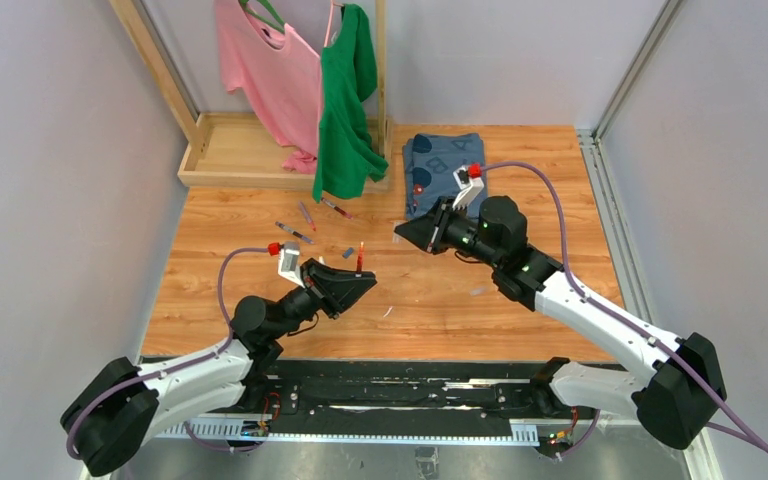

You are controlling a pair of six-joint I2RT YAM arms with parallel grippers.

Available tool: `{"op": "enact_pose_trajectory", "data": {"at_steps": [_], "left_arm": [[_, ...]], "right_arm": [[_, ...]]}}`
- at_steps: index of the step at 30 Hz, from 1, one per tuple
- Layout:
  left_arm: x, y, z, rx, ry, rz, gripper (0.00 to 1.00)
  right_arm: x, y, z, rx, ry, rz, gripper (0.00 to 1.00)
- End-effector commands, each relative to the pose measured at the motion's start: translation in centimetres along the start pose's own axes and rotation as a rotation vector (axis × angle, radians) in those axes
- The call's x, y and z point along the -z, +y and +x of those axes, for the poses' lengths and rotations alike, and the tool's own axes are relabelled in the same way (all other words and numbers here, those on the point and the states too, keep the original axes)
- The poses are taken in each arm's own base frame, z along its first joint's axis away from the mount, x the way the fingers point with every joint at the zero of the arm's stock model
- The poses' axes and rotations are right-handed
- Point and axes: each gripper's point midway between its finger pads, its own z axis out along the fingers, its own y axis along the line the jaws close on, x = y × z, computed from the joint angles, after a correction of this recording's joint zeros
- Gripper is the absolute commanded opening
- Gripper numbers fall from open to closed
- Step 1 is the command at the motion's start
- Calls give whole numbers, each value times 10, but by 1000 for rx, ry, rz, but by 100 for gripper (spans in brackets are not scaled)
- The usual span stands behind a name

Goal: Insert the pens into the pen caps
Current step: Insert the pen cap onto the pen.

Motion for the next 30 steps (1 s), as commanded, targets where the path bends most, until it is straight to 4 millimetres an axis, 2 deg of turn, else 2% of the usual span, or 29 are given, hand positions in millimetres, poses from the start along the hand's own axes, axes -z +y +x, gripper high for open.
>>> {"op": "enact_pose_trajectory", "data": {"at_steps": [1, 7, 16, 30], "left_arm": [[-6, -25, -17, -33, -44, 113, 0], [-7, -26, -18, -35, -44, 116, 0], [-9, -28, -19, -29, -35, 119, 0], [-9, -29, -19, -25, -33, 121, 0]], "right_arm": [[6, 56, -40, 3, -127, -216, 1], [13, 82, -55, 40, -193, -328, 1], [13, 114, -53, 108, -204, -460, 1], [8, 128, -39, 138, -160, -517, 1]]}}
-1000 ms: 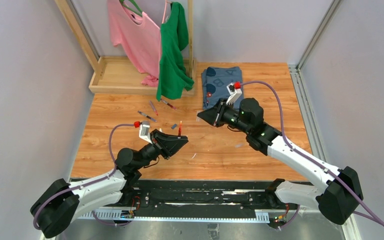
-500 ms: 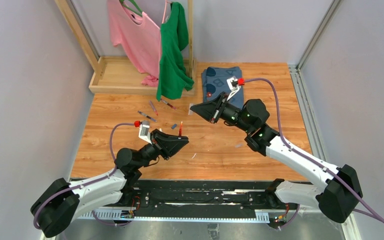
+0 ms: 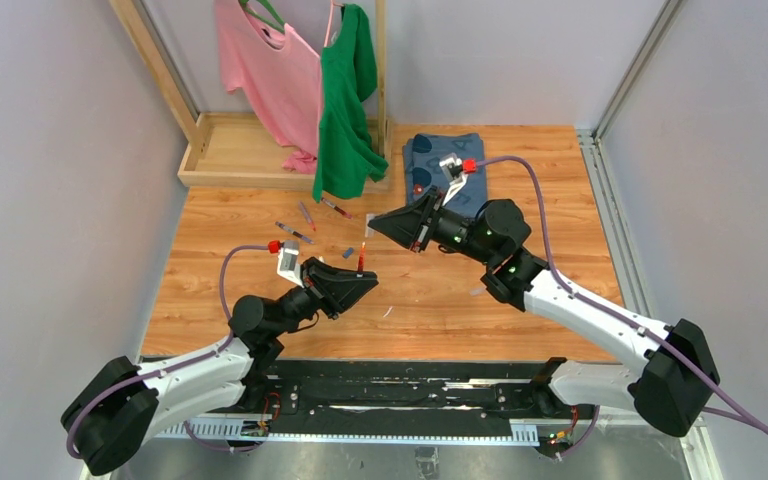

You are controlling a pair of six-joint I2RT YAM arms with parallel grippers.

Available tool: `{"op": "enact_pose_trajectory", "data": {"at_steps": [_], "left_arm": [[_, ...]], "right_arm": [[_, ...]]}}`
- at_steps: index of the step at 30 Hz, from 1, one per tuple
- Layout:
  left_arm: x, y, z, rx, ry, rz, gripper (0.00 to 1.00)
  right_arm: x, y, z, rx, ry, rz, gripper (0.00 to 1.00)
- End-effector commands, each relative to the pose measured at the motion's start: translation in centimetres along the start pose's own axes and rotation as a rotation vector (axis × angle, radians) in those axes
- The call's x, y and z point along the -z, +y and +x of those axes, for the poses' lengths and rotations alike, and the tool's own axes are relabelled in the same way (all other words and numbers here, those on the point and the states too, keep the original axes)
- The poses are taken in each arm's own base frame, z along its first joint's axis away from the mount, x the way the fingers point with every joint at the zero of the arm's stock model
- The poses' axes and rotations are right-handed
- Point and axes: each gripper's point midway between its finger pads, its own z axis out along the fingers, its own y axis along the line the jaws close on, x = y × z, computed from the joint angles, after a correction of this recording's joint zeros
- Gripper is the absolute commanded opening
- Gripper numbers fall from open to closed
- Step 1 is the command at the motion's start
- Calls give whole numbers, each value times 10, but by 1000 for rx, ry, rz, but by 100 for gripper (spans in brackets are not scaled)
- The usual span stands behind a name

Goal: Insert the pens into the pen caps
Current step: Insert the pen cap onto the pen.

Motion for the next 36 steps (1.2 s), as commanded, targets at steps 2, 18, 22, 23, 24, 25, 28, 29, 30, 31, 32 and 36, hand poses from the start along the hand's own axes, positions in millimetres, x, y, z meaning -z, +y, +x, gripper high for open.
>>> {"op": "enact_pose_trajectory", "data": {"at_steps": [2, 18, 22, 23, 24, 25, 28, 29, 30, 31, 32, 36], "left_arm": [[-5, -11, -13, -20, -31, 40, 0], [-6, -12, -15, -21, -33, 42, 0], [-6, -12, -15, -23, -34, 43, 0], [-6, -12, -16, -23, -36, 42, 0], [-6, -13, -16, -22, -37, 43, 0], [-6, -12, -16, -22, -36, 42, 0], [-5, -13, -16, -20, -37, 44, 0], [-5, -13, -16, -22, -38, 42, 0], [-5, -13, -16, -24, -38, 42, 0], [-5, -13, -16, -24, -37, 42, 0], [-5, -12, -16, -24, -36, 39, 0], [-5, -13, -16, -25, -33, 42, 0]], "right_arm": [[-7, 26, -11, 49, -22, -92, 1], [-12, 36, -9, 50, -9, -130, 1], [-14, 36, -5, 47, 5, -135, 1], [-14, 36, -3, 45, 11, -138, 1], [-14, 36, -2, 45, 15, -139, 1], [-14, 36, -1, 45, 19, -140, 1], [-12, 33, 3, 43, 23, -132, 1], [-12, 33, 3, 43, 22, -130, 1], [-11, 32, 2, 46, 18, -128, 1], [-11, 33, 2, 48, 15, -127, 1], [-11, 34, 0, 50, 11, -127, 0], [-11, 37, -7, 67, -10, -130, 1]]}}
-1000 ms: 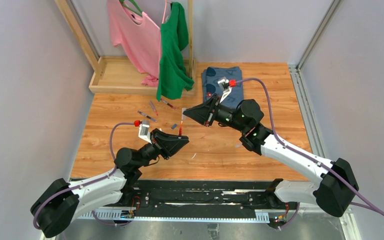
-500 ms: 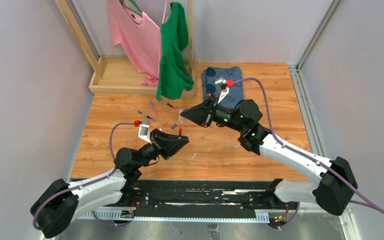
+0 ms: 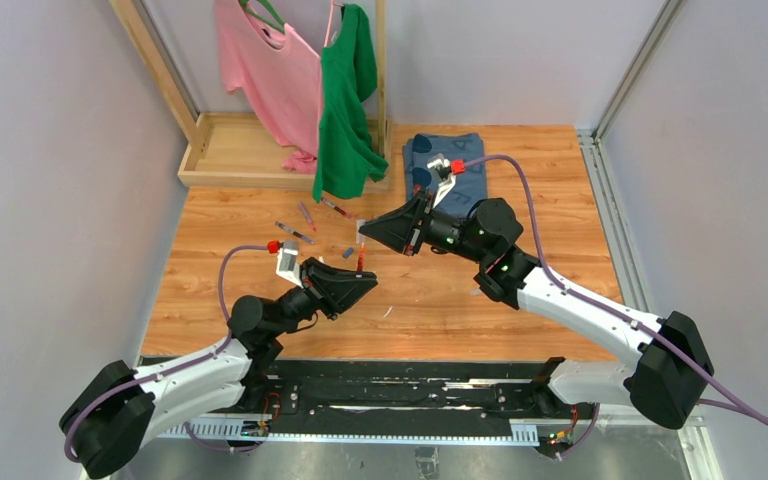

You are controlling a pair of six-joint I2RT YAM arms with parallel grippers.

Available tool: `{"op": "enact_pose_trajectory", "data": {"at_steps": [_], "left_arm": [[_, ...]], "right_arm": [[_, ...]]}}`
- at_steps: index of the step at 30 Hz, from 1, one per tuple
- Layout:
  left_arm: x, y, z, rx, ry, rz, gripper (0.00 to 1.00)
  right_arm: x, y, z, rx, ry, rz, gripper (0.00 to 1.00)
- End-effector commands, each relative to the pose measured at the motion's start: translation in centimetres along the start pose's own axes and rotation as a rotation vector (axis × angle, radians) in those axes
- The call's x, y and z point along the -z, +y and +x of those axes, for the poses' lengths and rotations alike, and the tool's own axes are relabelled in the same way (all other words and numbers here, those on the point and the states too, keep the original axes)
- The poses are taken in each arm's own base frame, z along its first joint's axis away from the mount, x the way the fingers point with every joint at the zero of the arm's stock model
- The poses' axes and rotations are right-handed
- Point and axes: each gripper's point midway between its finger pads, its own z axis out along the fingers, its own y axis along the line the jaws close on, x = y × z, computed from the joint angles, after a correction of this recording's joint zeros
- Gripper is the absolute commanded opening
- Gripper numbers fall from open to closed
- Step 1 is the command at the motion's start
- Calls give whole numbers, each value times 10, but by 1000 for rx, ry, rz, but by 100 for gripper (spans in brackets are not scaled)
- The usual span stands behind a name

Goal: Insert the pens into the pen caps
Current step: Insert the pen cap onto the pen.

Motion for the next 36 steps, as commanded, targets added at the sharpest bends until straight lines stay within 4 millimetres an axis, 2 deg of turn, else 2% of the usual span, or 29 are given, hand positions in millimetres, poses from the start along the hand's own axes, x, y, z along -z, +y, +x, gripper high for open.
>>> {"op": "enact_pose_trajectory", "data": {"at_steps": [1, 13, 36], "left_arm": [[-6, -11, -14, -25, -34, 40, 0], [-5, -12, -15, -25, -35, 44, 0], [-5, -11, -16, -26, -41, 34, 0]], "right_arm": [[-3, 23, -20, 69, -57, -61, 0], [-3, 23, -27, 94, -81, -50, 1], [2, 13, -5, 60, -24, -37, 0]]}}
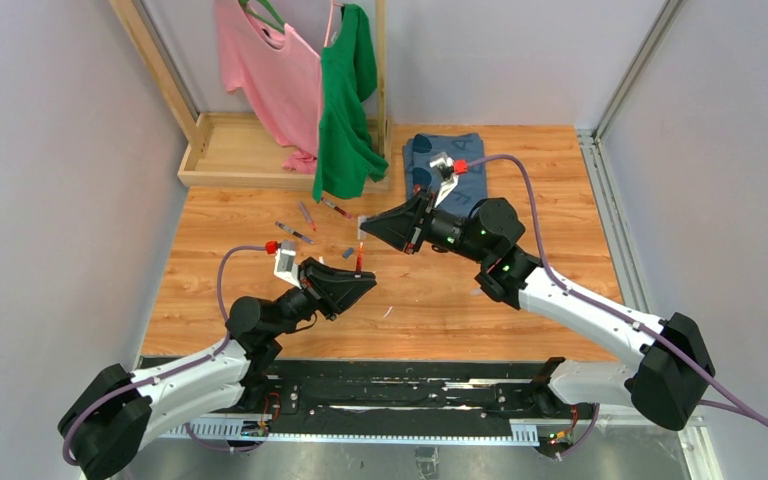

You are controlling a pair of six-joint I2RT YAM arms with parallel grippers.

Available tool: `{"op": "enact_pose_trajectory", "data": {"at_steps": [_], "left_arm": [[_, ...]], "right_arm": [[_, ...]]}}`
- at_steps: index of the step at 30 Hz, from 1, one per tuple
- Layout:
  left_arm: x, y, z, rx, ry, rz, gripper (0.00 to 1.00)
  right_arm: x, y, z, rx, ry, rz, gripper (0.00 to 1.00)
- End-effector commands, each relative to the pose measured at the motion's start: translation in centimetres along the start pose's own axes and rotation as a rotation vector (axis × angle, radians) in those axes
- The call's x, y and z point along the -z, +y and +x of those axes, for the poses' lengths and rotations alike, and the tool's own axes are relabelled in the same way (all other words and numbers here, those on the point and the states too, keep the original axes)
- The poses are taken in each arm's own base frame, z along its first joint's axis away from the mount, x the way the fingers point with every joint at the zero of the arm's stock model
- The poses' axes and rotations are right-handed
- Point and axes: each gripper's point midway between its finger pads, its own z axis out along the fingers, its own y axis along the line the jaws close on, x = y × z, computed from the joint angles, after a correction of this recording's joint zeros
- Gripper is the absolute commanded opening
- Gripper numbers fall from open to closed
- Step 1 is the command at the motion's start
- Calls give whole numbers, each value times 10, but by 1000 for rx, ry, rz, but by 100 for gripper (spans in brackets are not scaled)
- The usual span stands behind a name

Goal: Insert the pens into the pen caps
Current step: Insert the pen cap onto the pen.

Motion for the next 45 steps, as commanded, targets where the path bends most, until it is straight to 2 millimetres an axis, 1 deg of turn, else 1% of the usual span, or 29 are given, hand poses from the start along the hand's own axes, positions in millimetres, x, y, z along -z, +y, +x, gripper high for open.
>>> {"op": "enact_pose_trajectory", "data": {"at_steps": [1, 13, 22, 31, 34, 35, 36, 40, 42, 43, 45], "left_arm": [[-6, -8, -14, -23, -33, 28, 0], [-7, -8, -15, -21, -38, 27, 0], [-10, -14, -24, -24, -65, 43, 0], [-13, -11, -31, -27, -93, 22, 0], [-13, -12, -31, -30, -91, 24, 0], [-13, -12, -30, -33, -85, 25, 0], [-13, -12, -28, -35, -78, 28, 0], [-10, -13, -23, -41, -57, 39, 0], [-8, -13, -21, -41, -51, 41, 0], [-8, -13, -20, -38, -47, 41, 0], [-7, -12, -17, -41, -35, 39, 0]], "right_arm": [[3, 13, 3, 9, 2, -46, 1], [5, 15, 14, 3, 34, -69, 0], [10, 10, 36, -4, 73, -67, 1], [17, 3, 56, -19, 87, -17, 1], [19, -1, 59, -19, 98, 4, 1], [20, -2, 59, -16, 102, 11, 2], [21, -1, 58, -9, 101, 17, 7], [26, 0, 47, 38, 85, 42, 39], [30, 2, 40, 67, 72, 47, 51], [32, 2, 37, 79, 73, 50, 56], [36, 4, 29, 105, 73, 44, 60]]}}
